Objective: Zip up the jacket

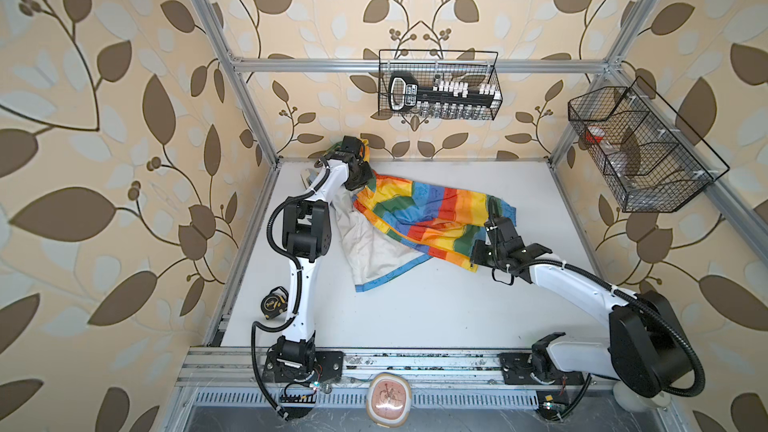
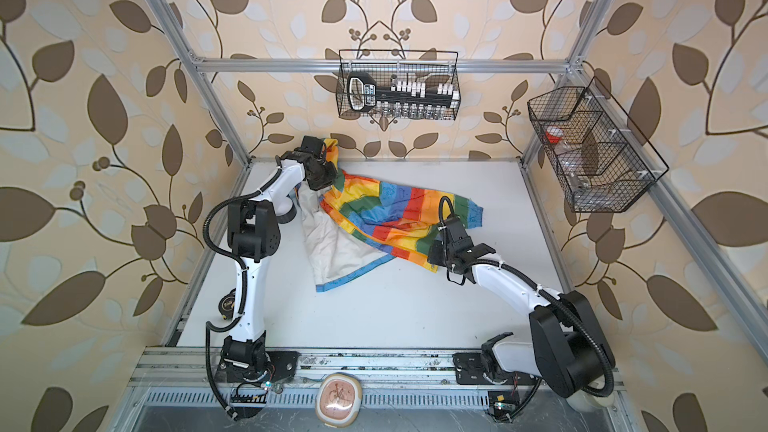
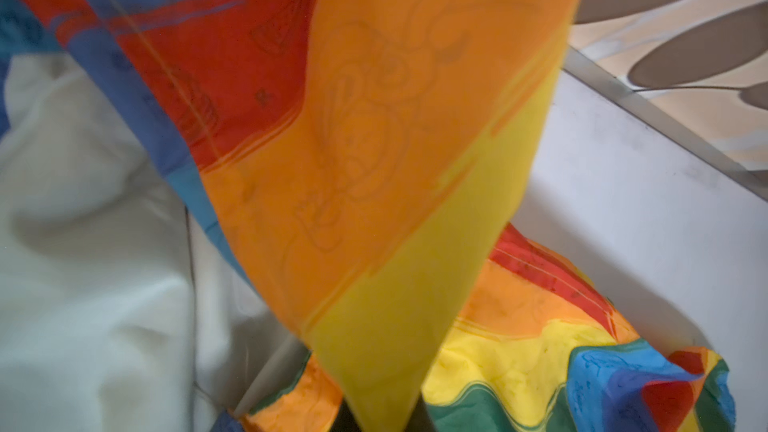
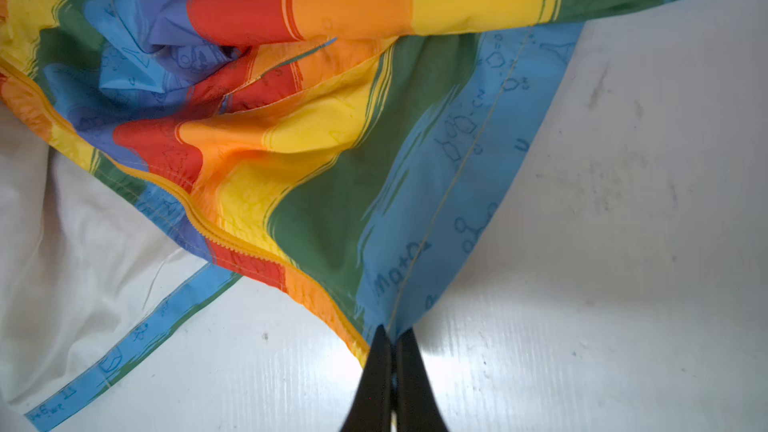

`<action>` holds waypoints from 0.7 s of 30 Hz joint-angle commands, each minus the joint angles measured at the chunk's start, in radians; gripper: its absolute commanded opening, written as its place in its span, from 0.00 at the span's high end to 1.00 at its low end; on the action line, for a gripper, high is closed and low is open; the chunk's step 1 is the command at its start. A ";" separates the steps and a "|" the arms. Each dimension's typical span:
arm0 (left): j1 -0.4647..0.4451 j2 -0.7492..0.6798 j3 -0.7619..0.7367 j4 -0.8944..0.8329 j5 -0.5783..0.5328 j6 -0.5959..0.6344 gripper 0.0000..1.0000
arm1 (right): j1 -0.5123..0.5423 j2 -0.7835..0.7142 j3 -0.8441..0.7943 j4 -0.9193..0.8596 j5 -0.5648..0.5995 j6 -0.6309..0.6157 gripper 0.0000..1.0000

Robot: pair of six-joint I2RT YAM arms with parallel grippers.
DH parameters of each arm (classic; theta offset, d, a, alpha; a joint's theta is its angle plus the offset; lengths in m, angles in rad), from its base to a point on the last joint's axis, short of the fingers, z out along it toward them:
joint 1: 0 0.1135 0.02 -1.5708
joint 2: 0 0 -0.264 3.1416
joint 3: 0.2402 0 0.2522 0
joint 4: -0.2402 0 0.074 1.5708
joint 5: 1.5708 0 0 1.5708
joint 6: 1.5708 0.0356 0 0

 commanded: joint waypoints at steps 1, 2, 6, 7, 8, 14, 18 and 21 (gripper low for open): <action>0.007 -0.118 0.010 -0.007 0.024 0.020 1.00 | -0.029 -0.068 -0.011 -0.058 -0.020 0.011 1.00; 0.008 -0.141 0.005 -0.004 0.028 0.023 1.00 | -0.043 -0.086 -0.008 -0.070 -0.027 0.007 1.00; 0.018 -0.209 0.021 -0.023 0.062 0.020 1.00 | -0.115 -0.157 0.000 -0.115 -0.067 -0.010 1.00; 0.020 -0.218 0.031 -0.033 0.072 0.017 1.00 | -0.133 -0.173 0.002 -0.126 -0.075 -0.014 1.00; 0.020 -0.230 0.043 -0.042 0.080 0.015 1.00 | -0.154 -0.195 0.004 -0.142 -0.084 -0.017 1.00; 0.015 -0.296 0.036 -0.026 0.149 -0.015 1.00 | -0.223 -0.321 0.014 -0.232 -0.138 -0.045 1.00; 0.014 -0.348 -0.012 0.057 0.198 -0.058 1.00 | -0.211 -0.368 0.013 -0.281 -0.215 -0.058 1.00; -0.003 -0.351 0.019 0.094 0.202 -0.082 1.00 | -0.161 -0.413 0.001 -0.305 -0.222 -0.065 1.00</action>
